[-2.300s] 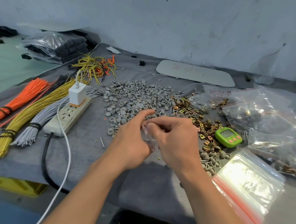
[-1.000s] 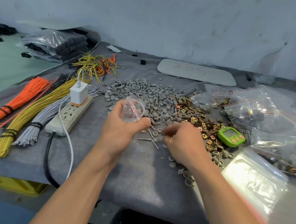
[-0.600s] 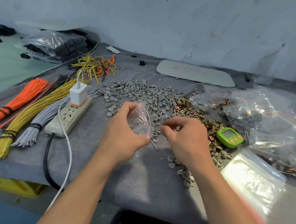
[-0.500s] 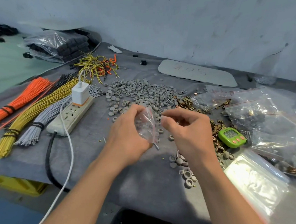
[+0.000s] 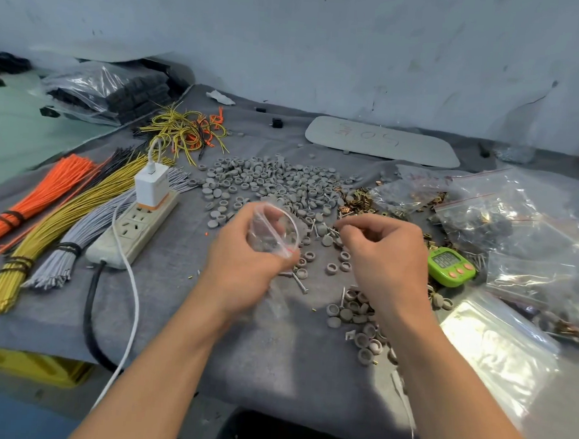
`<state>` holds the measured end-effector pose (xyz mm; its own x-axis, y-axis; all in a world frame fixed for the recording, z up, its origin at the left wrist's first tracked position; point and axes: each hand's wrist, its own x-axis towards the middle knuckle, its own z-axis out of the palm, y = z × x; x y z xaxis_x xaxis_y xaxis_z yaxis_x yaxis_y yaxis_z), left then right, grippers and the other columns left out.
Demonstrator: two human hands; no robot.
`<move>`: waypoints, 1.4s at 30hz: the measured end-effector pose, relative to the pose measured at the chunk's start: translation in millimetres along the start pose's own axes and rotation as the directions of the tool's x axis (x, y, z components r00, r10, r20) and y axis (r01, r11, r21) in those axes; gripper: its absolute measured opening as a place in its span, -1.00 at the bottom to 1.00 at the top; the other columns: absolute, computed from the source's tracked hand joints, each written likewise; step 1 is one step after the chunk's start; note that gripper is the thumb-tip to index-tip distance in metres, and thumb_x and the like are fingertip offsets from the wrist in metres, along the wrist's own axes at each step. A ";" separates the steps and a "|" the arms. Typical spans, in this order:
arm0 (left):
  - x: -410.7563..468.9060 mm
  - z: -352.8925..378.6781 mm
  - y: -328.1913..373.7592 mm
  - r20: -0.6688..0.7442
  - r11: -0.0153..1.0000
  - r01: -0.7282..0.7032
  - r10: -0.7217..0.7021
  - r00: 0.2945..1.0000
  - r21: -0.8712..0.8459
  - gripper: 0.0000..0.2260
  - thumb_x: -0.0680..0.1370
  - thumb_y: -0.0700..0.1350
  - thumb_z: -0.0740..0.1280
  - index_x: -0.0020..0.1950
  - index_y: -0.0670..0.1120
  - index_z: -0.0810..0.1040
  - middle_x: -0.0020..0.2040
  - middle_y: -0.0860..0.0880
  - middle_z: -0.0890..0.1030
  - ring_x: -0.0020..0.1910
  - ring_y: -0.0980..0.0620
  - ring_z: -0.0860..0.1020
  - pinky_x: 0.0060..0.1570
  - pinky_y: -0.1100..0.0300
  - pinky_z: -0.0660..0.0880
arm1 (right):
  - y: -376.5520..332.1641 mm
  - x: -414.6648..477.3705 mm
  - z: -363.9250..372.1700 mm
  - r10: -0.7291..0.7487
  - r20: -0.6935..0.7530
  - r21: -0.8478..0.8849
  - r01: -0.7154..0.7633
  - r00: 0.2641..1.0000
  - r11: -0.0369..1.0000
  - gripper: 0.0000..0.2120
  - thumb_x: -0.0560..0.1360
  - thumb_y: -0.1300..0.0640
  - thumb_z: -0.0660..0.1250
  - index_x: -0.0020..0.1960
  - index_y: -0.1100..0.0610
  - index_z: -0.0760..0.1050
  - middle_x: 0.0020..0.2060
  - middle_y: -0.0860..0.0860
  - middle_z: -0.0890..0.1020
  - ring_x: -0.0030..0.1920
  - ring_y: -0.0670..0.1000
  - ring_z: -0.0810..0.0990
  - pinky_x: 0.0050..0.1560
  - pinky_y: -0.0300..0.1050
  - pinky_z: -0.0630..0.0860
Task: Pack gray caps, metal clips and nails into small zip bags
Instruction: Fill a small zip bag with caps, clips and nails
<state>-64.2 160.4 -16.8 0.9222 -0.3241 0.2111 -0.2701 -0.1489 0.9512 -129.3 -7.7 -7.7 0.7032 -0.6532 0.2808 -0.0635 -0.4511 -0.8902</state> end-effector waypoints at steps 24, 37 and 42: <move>0.1 -13.7 13.1 0.341 0.672 0.396 -0.221 0.914 -0.625 -0.67 0.38 -0.12 0.41 0.11 -0.15 0.72 -0.02 -0.18 0.69 -0.02 -0.11 0.62 0.03 -0.03 0.61 | 17.7 0.5 8.4 -0.046 0.155 -0.252 0.084 0.987 0.964 -0.92 0.58 0.02 0.43 -0.01 -0.10 0.72 -0.07 -0.15 0.73 -0.24 -0.14 0.62 -0.08 -0.09 0.60; -7.5 8.3 5.3 0.136 0.942 -0.179 0.145 0.980 0.283 -0.64 0.32 -0.03 0.53 0.08 0.22 0.63 -0.08 0.19 0.70 -0.08 0.18 0.65 -0.06 0.08 0.60 | -13.8 -15.2 18.0 -0.113 0.274 0.058 0.101 0.955 0.993 -0.89 0.50 0.12 0.51 -0.10 -0.08 0.78 0.18 -0.25 0.67 0.32 -0.20 0.51 0.38 -0.03 0.46; -0.4 1.7 5.5 -0.015 0.995 0.082 -0.083 0.996 -0.048 -0.76 0.42 -0.20 0.58 0.00 0.08 0.69 -0.17 0.10 0.72 -0.25 0.12 0.63 -0.26 0.19 0.54 | -17.0 -6.8 2.4 0.088 0.159 0.383 -0.144 0.983 0.912 -0.79 0.55 0.17 0.44 -0.19 -0.04 0.77 -0.12 -0.23 0.75 -0.01 -0.27 0.67 -0.03 -0.22 0.50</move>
<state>-66.6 158.1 -12.0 0.9454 -0.2966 0.1351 -0.1800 -0.1295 0.9751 -131.4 5.8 4.7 0.7986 -0.5852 0.1405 0.1122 -0.0847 -0.9901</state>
